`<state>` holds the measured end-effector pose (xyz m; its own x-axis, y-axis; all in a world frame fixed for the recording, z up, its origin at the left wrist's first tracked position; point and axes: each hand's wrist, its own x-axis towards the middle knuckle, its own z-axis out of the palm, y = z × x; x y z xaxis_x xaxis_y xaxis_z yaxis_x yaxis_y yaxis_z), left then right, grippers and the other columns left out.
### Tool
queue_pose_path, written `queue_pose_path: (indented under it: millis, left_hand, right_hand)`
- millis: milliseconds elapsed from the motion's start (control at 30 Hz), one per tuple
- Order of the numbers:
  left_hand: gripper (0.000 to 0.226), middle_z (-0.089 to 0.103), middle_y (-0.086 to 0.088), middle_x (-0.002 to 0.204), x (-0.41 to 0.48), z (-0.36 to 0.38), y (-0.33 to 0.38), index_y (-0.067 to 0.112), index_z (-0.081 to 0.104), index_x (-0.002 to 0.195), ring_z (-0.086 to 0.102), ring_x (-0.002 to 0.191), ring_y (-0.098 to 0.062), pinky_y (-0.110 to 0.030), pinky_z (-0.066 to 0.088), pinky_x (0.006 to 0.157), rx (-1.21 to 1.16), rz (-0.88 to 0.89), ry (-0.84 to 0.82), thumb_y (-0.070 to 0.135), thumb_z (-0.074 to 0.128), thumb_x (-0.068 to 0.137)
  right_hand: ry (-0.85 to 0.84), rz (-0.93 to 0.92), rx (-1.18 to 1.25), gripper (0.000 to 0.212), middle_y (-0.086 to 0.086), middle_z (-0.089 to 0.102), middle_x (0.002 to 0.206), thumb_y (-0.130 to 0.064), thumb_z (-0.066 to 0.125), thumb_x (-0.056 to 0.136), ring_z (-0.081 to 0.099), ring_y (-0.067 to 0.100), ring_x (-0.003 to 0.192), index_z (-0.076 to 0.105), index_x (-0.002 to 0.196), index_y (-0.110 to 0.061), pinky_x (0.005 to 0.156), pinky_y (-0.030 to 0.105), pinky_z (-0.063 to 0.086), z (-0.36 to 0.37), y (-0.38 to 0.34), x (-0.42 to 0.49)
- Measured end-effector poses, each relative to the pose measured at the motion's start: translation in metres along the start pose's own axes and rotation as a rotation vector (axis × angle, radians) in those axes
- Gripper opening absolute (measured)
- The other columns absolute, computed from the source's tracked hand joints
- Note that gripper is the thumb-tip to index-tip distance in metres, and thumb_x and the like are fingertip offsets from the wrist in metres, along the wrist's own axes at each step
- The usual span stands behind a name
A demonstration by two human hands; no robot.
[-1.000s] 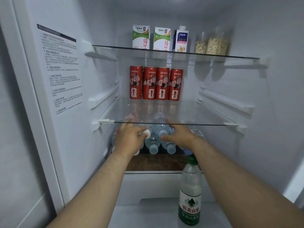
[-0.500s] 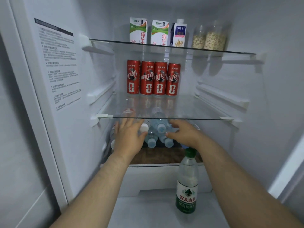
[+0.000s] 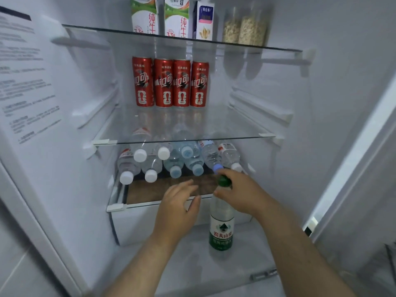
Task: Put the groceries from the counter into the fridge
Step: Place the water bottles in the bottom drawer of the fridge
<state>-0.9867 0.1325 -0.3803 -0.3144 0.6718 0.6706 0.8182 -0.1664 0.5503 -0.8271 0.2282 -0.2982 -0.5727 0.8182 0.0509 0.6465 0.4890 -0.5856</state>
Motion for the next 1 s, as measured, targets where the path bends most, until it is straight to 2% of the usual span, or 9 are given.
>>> queue_pose_path:
  millis: [133, 267, 333, 433, 500, 733, 833, 933, 1000]
  left_hand:
    - [0.041, 0.065, 0.005, 0.123, -0.010, 0.005, -0.001, 0.016, 0.070, 0.118, 0.051, 0.115, -0.003, -0.029, 0.042, 0.100, -0.036, -0.078, -0.054, 0.039, 0.063, 0.084]
    - [0.048, 0.070, -0.002, 0.117, -0.022, 0.006, 0.008, 0.011, 0.071, 0.115, 0.060, 0.110, -0.013, -0.032, 0.047, 0.097, 0.023, 0.039, -0.082, 0.045, 0.059, 0.084]
    - [0.049, 0.066, 0.001, 0.124, -0.028, 0.004, 0.013, 0.014, 0.067, 0.122, 0.058, 0.115, -0.012, -0.030, 0.046, 0.101, -0.027, -0.075, -0.142, 0.043, 0.066, 0.082]
    - [0.066, 0.052, 0.018, 0.138, -0.046, 0.004, 0.022, 0.029, 0.049, 0.141, 0.050, 0.124, -0.001, -0.026, 0.043, 0.107, -0.170, -0.315, -0.383, 0.036, 0.076, 0.082]
    - [0.066, 0.054, 0.040, 0.123, -0.058, 0.001, 0.032, 0.049, 0.044, 0.135, 0.052, 0.112, 0.016, -0.010, 0.044, 0.095, -0.295, -0.368, -0.472, 0.031, 0.078, 0.081]
    - [0.050, 0.066, 0.033, 0.099, -0.066, -0.021, 0.056, 0.064, 0.056, 0.093, 0.063, 0.091, 0.010, -0.025, 0.056, 0.082, -0.273, -0.394, -0.348, 0.035, 0.085, 0.064]
    - [0.052, 0.066, 0.032, 0.096, -0.059, -0.030, 0.067, 0.059, 0.055, 0.094, 0.062, 0.090, 0.010, -0.025, 0.056, 0.080, -0.216, -0.336, -0.312, 0.032, 0.087, 0.063]
    - [0.058, 0.063, 0.036, 0.101, -0.051, -0.038, 0.075, 0.057, 0.056, 0.102, 0.060, 0.093, 0.010, -0.018, 0.052, 0.080, -0.180, -0.243, -0.276, 0.026, 0.087, 0.063]
    - [0.059, 0.061, 0.038, 0.102, -0.046, -0.044, 0.083, 0.059, 0.055, 0.101, 0.058, 0.096, 0.011, -0.009, 0.046, 0.078, -0.157, -0.188, -0.272, 0.025, 0.087, 0.064]
  right_hand:
    - [0.044, 0.017, 0.017, 0.038, -0.001, 0.059, 0.110, -0.040, 0.066, 0.090, 0.056, 0.013, 0.094, 0.053, 0.123, -0.027, 0.071, 0.026, 0.043, 0.002, 0.000, -0.011]
    - [0.083, 0.004, 0.075, 0.024, 0.001, 0.061, 0.094, -0.035, 0.069, 0.088, 0.057, 0.012, 0.081, 0.058, 0.104, -0.019, 0.072, 0.029, 0.046, -0.003, -0.003, -0.022]
    - [0.109, 0.002, 0.129, 0.019, -0.002, 0.060, 0.091, -0.031, 0.071, 0.087, 0.056, 0.009, 0.077, 0.059, 0.099, -0.021, 0.067, 0.025, 0.045, -0.002, -0.004, -0.029]
    - [0.156, -0.013, 0.194, 0.016, -0.005, 0.058, 0.086, -0.030, 0.072, 0.087, 0.054, 0.010, 0.074, 0.057, 0.093, -0.026, 0.065, 0.024, 0.044, 0.002, -0.003, -0.044]
    - [0.181, -0.022, 0.227, 0.017, -0.008, 0.057, 0.087, -0.031, 0.071, 0.087, 0.054, 0.007, 0.076, 0.056, 0.095, -0.029, 0.066, 0.022, 0.043, 0.002, -0.003, -0.055]
    - [0.275, -0.096, 0.414, 0.019, -0.011, 0.060, 0.090, -0.027, 0.073, 0.086, 0.056, -0.008, 0.074, 0.059, 0.098, -0.031, 0.062, 0.004, 0.041, -0.020, -0.017, -0.095]
    - [0.243, -0.148, 0.402, 0.018, -0.006, 0.064, 0.092, -0.028, 0.074, 0.085, 0.058, 0.002, 0.075, 0.059, 0.090, -0.035, 0.065, 0.010, 0.047, -0.033, -0.018, -0.113]
    - [0.107, -0.178, 0.375, 0.009, -0.013, 0.063, 0.095, -0.034, 0.068, 0.089, 0.061, 0.008, 0.087, 0.063, 0.096, -0.038, 0.086, 0.035, 0.056, -0.047, -0.017, -0.131]
    - [-0.006, -0.190, 0.341, 0.015, -0.019, 0.061, 0.101, -0.035, 0.065, 0.092, 0.060, 0.004, 0.097, 0.064, 0.105, -0.041, 0.092, 0.033, 0.053, -0.059, -0.016, -0.143]
